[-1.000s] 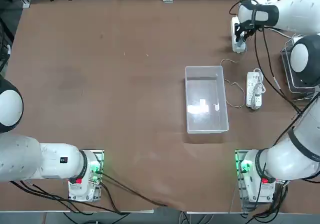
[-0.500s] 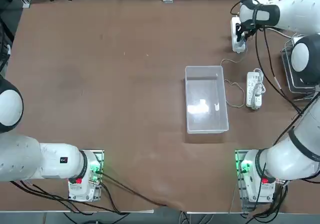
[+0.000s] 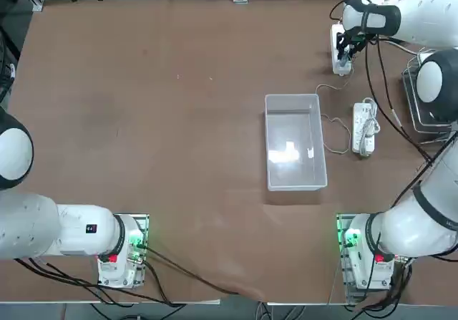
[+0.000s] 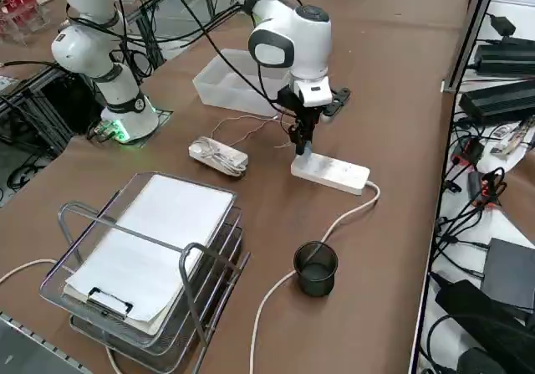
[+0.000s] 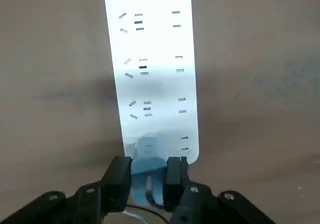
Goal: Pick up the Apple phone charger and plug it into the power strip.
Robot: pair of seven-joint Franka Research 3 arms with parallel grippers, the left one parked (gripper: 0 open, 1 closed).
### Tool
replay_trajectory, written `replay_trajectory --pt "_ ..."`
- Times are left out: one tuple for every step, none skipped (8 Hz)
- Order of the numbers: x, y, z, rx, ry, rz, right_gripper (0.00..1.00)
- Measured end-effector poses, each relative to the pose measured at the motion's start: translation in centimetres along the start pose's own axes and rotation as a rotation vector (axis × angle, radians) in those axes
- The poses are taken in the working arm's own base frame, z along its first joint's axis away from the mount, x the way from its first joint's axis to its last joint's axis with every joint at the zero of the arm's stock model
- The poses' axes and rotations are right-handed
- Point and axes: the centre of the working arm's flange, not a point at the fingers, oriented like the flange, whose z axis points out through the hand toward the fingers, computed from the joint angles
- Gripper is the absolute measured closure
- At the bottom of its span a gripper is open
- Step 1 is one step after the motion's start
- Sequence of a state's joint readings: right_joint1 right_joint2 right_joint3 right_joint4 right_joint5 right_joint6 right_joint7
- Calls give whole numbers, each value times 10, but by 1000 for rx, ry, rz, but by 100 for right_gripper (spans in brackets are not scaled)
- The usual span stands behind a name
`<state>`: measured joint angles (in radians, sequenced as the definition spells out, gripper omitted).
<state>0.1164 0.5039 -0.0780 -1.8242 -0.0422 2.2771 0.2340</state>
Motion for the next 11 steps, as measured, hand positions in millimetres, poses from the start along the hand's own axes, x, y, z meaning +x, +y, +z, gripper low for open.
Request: replay_trajectory --pt "0 0 0 0 0 0 63" --pt "0 0 0 0 1 0 63" --pt "1 0 -1 0 2 0 63" --pt "1 0 -2 1 3 -1 63" --pt "2 0 -2 1 5 -1 63" --pt "2 0 -3 2 7 -1 63" --pt "2 0 -3 2 8 -1 63" --pt "2 0 -3 2 8 0 63" --pt "2 0 -3 2 7 0 63" --pt "2 0 -3 2 6 0 63" --pt "2 0 -2 1 5 0 63"
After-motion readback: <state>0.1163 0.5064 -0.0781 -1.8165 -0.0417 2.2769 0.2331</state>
